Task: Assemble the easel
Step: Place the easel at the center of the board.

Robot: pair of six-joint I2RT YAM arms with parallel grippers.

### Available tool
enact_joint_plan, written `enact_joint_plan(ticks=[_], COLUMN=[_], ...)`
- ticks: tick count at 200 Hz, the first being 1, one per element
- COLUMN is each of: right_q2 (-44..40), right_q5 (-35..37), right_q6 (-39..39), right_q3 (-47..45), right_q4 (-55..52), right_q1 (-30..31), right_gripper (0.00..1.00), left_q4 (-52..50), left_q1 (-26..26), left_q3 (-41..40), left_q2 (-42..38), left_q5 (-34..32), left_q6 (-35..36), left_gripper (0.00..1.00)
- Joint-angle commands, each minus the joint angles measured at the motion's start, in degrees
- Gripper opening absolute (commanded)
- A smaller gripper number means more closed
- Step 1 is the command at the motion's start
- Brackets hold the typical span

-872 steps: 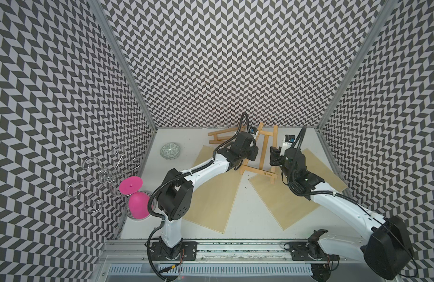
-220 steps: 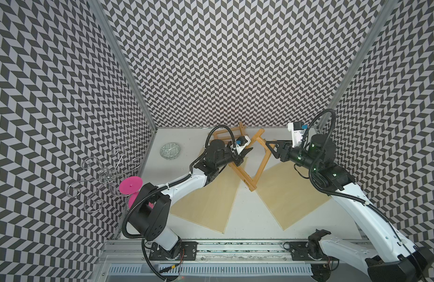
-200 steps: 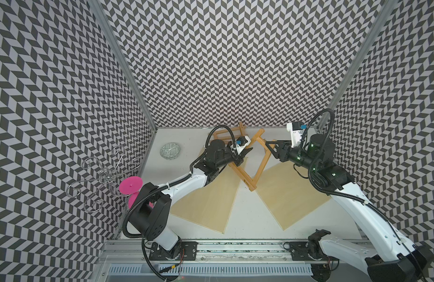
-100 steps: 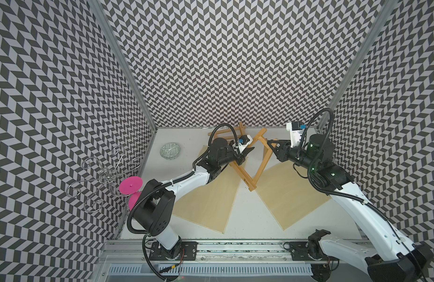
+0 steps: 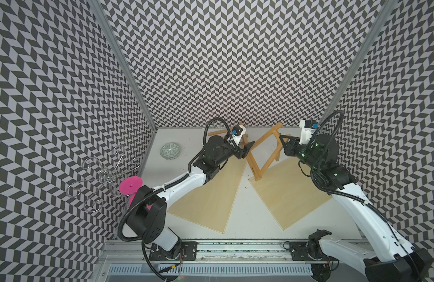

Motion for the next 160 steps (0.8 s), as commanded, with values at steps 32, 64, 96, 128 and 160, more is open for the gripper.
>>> enact_joint_plan(ticks=[32,64,96,128,160], right_q2=[8.5,16.81,24.35,30.02,34.75], right_q5=[8.24,10.73,12.37,10.72,10.06], right_q6=[-0.87,-2.47,-6.0,-7.0,-7.59], right_q3=[1.41,4.51,9.38,13.27,16.77], right_q4=[16.48,18.82,19.96,21.82,22.1], right_q1=[-4.52,-6.29,-7.58,-8.57,-9.09], right_gripper=[0.0,0.0,0.0,0.0,0.0], left_q4=[-2.56,-3.55,-1.68,-0.83,-1.1], left_q1=[-1.54,-1.63,-1.9,-2.08,-2.15], left_q3=[-4.18,-4.3,-5.75,-5.45,-4.32], left_q2=[-4.27,-3.7,-3.49,-2.27,-0.51], left_q5=[-5.25,-4.9,-4.72,-4.12,-3.53], left_q6=[-11.6,-15.62,-16.85,-16.56,-16.25], left_gripper=[0.92,1.0,1.0,1.0,1.0])
